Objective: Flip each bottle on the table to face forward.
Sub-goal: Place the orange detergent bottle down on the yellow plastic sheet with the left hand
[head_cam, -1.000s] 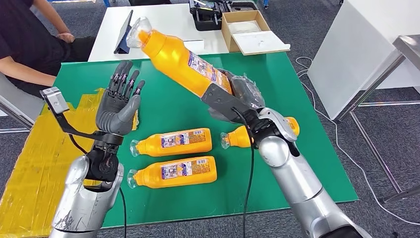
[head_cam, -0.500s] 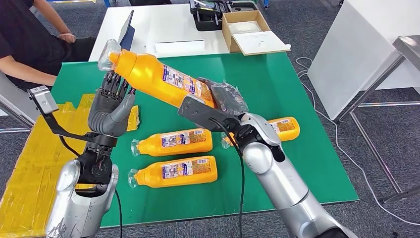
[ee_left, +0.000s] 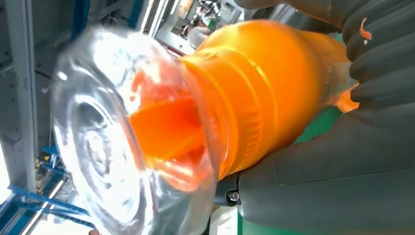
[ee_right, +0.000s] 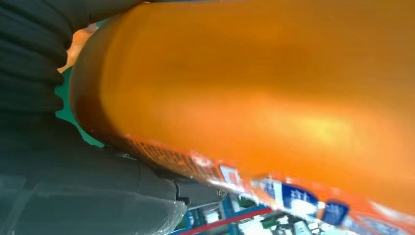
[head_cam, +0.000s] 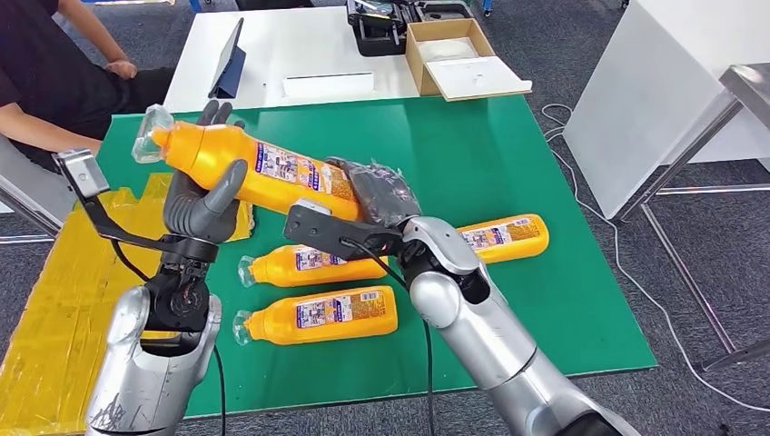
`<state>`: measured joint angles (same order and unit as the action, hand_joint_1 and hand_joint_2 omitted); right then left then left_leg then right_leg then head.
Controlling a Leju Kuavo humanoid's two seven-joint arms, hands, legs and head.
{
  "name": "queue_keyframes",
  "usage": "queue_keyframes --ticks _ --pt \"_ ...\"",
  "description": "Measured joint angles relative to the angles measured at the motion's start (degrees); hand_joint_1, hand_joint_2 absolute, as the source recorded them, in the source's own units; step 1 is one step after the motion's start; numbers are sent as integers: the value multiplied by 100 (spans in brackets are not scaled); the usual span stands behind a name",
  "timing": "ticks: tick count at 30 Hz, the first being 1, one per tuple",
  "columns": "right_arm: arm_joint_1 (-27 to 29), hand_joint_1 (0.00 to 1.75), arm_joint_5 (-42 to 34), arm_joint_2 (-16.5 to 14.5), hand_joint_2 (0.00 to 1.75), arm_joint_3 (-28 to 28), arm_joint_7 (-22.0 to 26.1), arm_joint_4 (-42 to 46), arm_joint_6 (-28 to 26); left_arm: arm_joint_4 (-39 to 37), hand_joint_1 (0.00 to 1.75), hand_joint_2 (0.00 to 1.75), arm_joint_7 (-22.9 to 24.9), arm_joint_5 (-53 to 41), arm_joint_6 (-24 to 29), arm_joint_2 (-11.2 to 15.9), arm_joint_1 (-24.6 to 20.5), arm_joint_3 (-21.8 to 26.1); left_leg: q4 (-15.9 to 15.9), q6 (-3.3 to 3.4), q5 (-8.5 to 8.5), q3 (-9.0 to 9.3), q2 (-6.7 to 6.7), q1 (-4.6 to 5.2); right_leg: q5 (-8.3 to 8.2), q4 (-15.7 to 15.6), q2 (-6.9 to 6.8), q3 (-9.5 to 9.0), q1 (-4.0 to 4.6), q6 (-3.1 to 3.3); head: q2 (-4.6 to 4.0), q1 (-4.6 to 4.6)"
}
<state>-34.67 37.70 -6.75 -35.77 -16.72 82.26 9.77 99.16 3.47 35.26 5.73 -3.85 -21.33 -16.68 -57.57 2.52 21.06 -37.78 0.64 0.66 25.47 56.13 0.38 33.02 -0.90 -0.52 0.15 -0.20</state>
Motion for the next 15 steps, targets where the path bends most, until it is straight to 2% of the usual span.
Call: queue_keyframes --ticks 15 --pt "-97 175 49 -180 175 -150 0 -114 2 0 0 175 15 -2 62 0 4 -5 0 0 -1 0 1 3 0 0 -1 1 0 0 0 1"
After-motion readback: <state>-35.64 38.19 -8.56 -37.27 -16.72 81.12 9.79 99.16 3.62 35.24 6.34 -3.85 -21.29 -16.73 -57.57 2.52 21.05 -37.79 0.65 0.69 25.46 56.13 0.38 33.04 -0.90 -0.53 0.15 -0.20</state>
